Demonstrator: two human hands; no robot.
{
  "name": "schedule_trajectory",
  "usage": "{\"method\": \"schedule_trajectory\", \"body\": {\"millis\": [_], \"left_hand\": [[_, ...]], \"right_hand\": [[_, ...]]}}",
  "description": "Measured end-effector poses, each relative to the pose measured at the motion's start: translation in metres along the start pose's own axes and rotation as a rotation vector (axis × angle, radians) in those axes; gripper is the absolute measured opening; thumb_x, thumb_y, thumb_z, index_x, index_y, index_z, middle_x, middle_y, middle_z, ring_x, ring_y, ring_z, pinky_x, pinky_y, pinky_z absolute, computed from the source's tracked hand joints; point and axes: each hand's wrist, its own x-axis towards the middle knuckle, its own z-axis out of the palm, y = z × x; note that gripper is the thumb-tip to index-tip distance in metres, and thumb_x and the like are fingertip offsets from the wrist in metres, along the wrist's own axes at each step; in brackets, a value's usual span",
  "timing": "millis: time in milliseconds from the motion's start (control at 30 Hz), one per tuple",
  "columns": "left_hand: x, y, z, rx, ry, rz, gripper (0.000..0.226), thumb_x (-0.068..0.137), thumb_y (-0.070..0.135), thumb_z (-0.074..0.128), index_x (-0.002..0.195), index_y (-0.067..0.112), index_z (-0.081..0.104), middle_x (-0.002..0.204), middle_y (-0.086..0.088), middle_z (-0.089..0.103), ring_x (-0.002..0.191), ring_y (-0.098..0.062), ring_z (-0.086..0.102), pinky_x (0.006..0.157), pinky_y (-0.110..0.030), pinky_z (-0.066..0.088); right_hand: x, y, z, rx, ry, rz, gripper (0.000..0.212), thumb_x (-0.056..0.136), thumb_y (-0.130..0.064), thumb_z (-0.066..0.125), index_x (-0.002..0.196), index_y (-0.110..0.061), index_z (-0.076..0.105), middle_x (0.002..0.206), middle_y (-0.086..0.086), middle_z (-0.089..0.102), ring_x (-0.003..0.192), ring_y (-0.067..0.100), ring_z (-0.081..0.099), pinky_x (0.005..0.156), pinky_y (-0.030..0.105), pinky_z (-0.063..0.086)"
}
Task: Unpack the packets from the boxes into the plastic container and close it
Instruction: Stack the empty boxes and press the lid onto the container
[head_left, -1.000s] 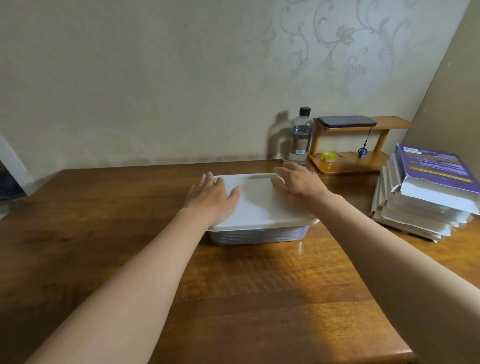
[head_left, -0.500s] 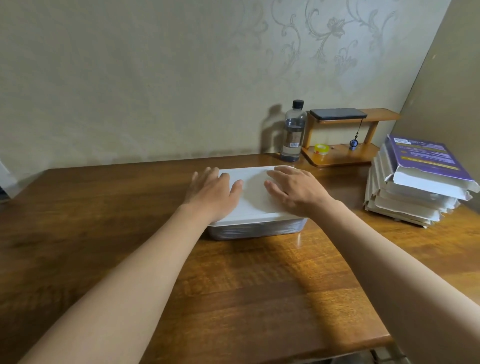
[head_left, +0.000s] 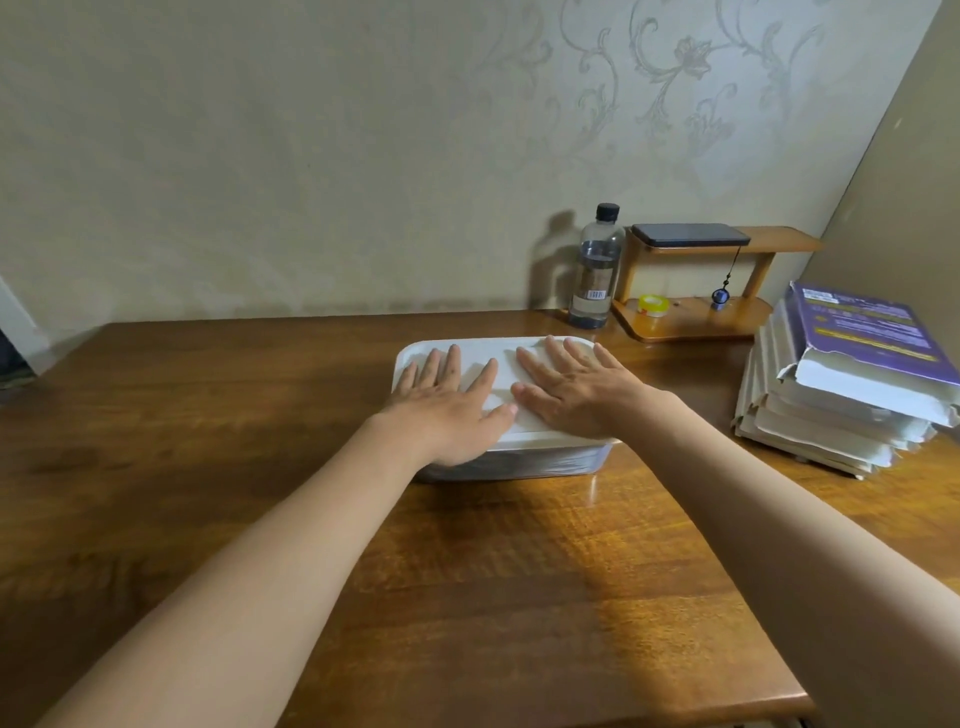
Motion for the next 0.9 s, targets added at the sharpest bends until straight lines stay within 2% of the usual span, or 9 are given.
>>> {"method": "schedule_trajectory", "body": {"millis": [233,367,400,500,667,900], "left_hand": [[0.001,0.002,-0.007,0.009,-0.046,-0.019,0.075,0.096,0.073,0.008,0.159,0.039,-0.014,0.167,-0.007,-0.024,0.154,-0.028,-0.022,0.125,-0.049,-0.009],[0.002,0.003,-0.017,-0.035,-0.072,-0.055,0.08,0.092,0.079,0.018,0.16,0.043,-0.003,0.17,-0.004,-0.016,0.156,-0.029,-0.016,0.126,-0.049,-0.005],[0.002,0.004,-0.02,-0.045,-0.067,-0.055,0.08,0.092,0.078,0.023,0.16,0.043,0.001,0.171,-0.004,-0.011,0.156,-0.031,-0.011,0.125,-0.049,-0.001],[0.002,0.009,-0.019,-0.034,0.009,-0.037,0.073,0.093,0.069,0.026,0.159,0.041,0.009,0.17,-0.006,0.003,0.155,-0.036,0.001,0.122,-0.052,0.009],[0.006,0.007,0.0,-0.092,0.024,-0.027,0.066,0.1,0.055,0.014,0.16,0.041,-0.01,0.169,-0.001,-0.02,0.153,-0.026,-0.026,0.123,-0.053,-0.015],[0.009,0.008,0.005,-0.106,0.063,-0.008,0.061,0.103,0.05,0.009,0.16,0.039,-0.007,0.17,-0.001,-0.018,0.154,-0.027,-0.022,0.123,-0.055,-0.012]], "right_hand": [[0.001,-0.002,-0.004,-0.022,-0.026,0.0,0.073,0.094,-0.072,0.004,0.156,-0.036,-0.012,0.165,0.007,-0.014,0.152,0.029,-0.012,0.122,0.053,-0.004],[0.005,-0.004,-0.009,0.058,-0.018,0.008,0.074,0.095,-0.07,0.013,0.158,-0.033,-0.001,0.166,0.01,-0.009,0.152,0.034,-0.006,0.122,0.051,0.001],[0.007,-0.004,-0.011,0.101,-0.04,0.009,0.078,0.092,-0.074,0.012,0.158,-0.034,0.002,0.166,0.009,-0.009,0.152,0.035,-0.007,0.122,0.052,0.001],[0.009,-0.005,-0.006,0.105,-0.073,-0.062,0.098,0.067,-0.087,-0.009,0.155,-0.045,0.002,0.166,0.006,-0.012,0.15,0.037,-0.015,0.12,0.058,-0.002],[-0.002,-0.009,0.004,0.091,0.014,-0.065,0.073,0.089,-0.074,-0.004,0.154,-0.042,-0.009,0.165,0.006,-0.015,0.151,0.029,-0.017,0.121,0.053,-0.007],[-0.006,-0.01,0.005,0.098,0.136,-0.071,0.069,0.095,-0.069,0.003,0.156,-0.039,0.008,0.166,0.009,0.007,0.152,0.032,0.003,0.12,0.056,0.006]]}}
